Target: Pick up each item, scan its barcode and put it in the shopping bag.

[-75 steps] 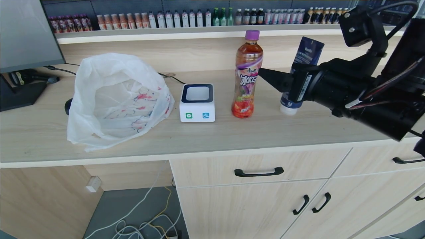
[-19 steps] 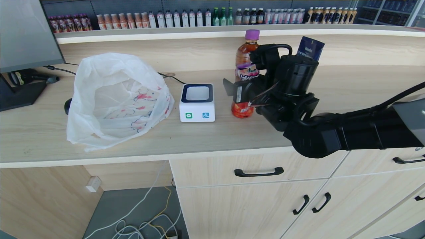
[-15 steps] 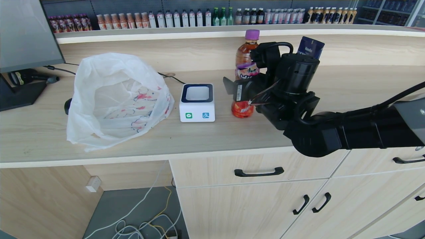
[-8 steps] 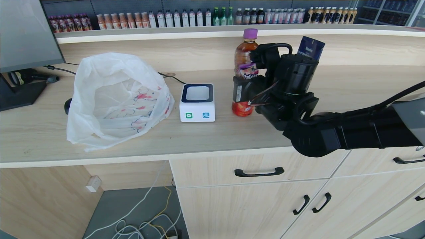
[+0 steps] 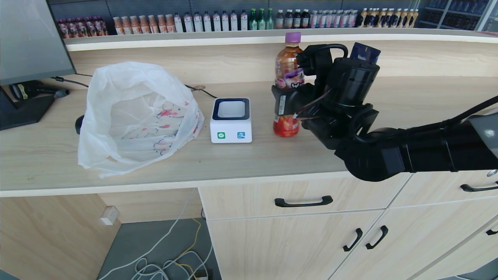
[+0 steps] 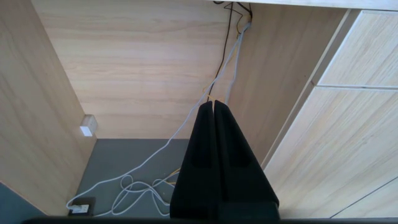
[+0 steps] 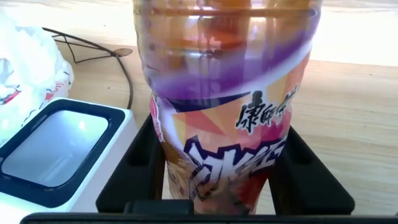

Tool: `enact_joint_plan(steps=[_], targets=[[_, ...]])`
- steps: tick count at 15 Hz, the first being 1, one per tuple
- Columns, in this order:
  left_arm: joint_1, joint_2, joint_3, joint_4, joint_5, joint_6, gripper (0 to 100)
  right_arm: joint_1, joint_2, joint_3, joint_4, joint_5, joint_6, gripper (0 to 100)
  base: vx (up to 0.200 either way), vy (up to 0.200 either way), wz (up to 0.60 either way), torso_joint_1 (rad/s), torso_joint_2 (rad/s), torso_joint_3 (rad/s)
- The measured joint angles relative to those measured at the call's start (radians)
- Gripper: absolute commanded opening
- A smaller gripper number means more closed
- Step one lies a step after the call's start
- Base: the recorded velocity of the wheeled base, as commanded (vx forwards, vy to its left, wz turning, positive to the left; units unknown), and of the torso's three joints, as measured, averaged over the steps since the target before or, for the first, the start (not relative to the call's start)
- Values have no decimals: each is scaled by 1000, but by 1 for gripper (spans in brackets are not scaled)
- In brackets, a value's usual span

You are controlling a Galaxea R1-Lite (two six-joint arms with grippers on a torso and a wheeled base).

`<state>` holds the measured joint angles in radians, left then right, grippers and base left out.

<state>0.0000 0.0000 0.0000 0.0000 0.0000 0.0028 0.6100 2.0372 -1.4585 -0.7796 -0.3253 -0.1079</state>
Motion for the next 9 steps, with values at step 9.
enact_joint_plan(steps=[9], targets=[[0,0,0,0,0,0,0,16,-116,22,6,1,61,0,0,0,0,0,0,0]])
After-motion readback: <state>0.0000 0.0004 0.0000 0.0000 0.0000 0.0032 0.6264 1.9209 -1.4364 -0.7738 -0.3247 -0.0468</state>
